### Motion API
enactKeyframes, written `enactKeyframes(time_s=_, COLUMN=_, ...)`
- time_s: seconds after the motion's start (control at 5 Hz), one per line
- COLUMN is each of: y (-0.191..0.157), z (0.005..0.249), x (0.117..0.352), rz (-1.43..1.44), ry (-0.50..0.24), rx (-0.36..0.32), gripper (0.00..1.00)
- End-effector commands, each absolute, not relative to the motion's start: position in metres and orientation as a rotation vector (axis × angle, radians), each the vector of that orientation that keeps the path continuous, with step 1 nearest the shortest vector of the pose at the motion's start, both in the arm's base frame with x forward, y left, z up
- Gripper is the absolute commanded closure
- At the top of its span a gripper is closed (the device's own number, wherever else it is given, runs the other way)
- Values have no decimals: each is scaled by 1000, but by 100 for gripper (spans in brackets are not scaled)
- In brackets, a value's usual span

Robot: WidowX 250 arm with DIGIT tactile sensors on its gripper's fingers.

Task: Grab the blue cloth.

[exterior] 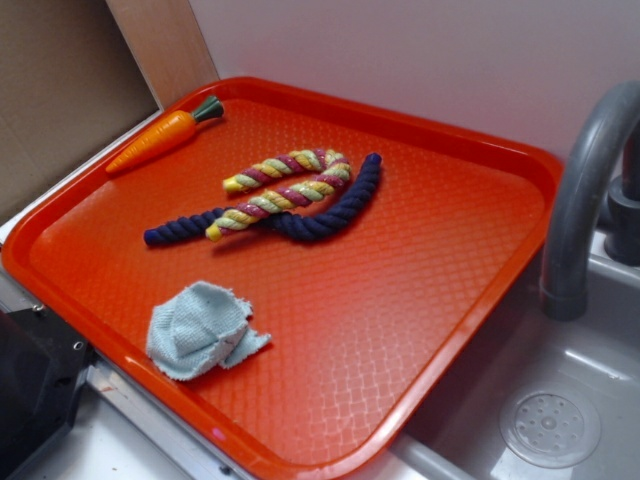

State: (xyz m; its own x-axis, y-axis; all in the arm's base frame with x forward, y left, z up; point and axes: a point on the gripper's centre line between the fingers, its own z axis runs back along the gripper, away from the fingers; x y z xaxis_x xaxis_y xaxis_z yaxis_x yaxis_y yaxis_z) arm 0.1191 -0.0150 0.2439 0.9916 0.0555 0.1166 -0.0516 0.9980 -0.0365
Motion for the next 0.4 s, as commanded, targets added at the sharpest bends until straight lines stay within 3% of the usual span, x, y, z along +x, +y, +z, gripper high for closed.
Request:
enactKeyframes(time_s=0.0, y=-15, z=244, x=119, rz=54, ry=-118, rx=-33, gripper=0)
enactKeyframes(time_s=0.2, y=-34, z=194, x=144, rz=-77, ry=-131, rx=21, gripper=0)
